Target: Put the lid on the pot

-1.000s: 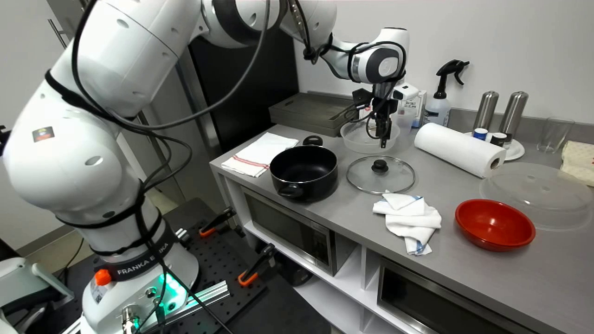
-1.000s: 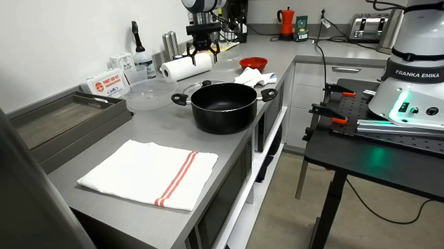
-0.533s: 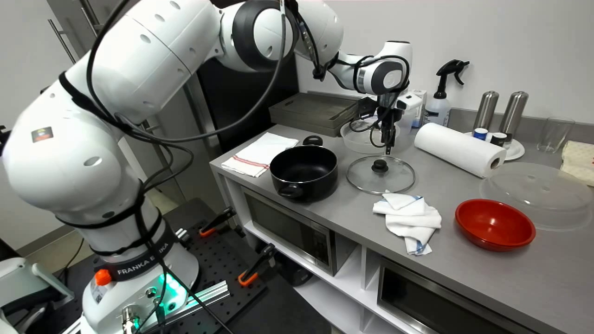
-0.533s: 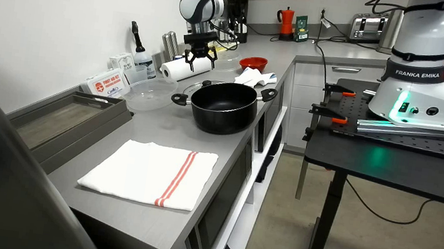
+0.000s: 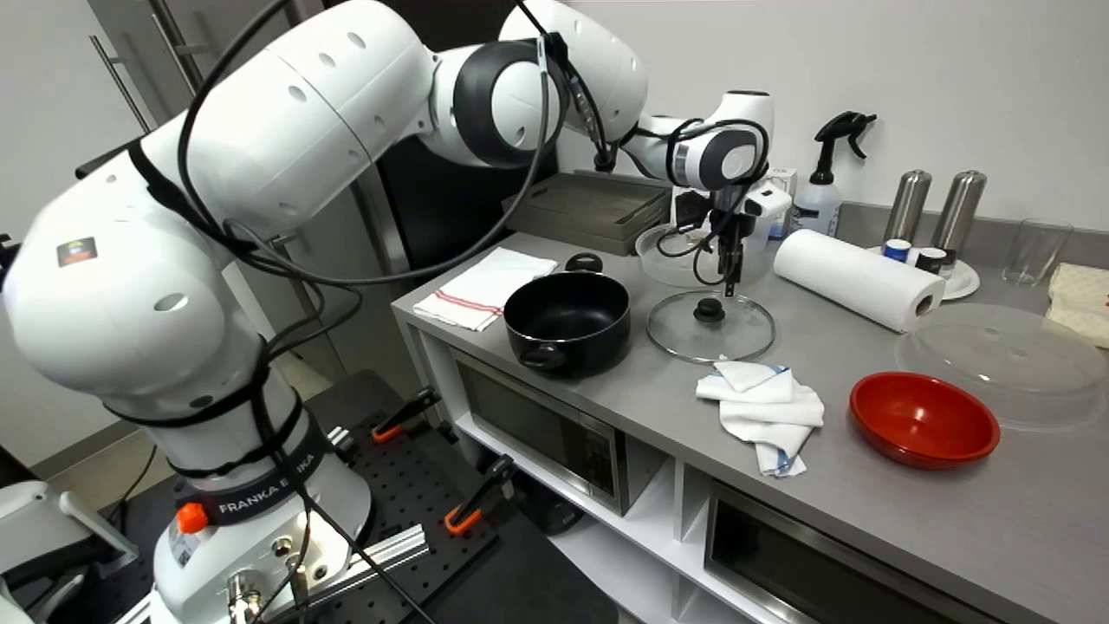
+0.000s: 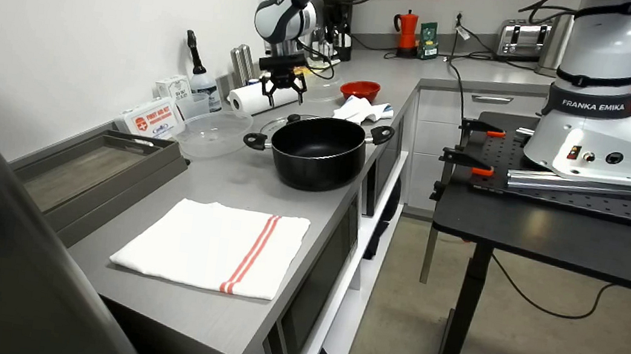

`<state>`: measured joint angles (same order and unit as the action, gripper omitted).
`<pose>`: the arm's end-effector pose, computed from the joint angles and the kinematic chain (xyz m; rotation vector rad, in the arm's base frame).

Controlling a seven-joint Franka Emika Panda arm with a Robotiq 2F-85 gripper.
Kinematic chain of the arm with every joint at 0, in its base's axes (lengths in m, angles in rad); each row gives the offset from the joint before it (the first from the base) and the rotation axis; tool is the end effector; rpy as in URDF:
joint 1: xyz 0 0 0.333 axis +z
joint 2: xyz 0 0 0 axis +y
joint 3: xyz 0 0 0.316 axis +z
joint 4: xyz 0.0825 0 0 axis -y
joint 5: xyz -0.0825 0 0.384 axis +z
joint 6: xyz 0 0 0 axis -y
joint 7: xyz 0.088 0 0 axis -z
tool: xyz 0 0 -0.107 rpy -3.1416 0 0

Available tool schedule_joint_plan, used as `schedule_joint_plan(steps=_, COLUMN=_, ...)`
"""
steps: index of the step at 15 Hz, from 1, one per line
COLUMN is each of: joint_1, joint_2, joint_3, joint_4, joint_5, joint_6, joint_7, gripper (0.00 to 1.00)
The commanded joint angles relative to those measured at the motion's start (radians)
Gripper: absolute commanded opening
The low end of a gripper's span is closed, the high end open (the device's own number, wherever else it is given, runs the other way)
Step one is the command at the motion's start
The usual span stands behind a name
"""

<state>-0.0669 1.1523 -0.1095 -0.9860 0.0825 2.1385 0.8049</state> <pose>0.7724 -0.1020 0.1447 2.7622 -1.4390 0.0229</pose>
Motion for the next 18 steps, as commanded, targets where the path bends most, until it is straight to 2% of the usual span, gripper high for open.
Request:
schedule_joint_plan(steps=1, joint_1=0.003, joint_2=0.057, joint_3=-0.004, joint_4=0.075, joint_5=0.016, joint_6=-0.03, joint_7=0.018, gripper=1.0)
schedule_joint_plan(steps=18, joint_1=0.0, joint_2=0.03, joint_3=0.02, joint_4=-0.021, joint_5=0.013, joint_6=-0.004, joint_7=0.01, gripper=1.0)
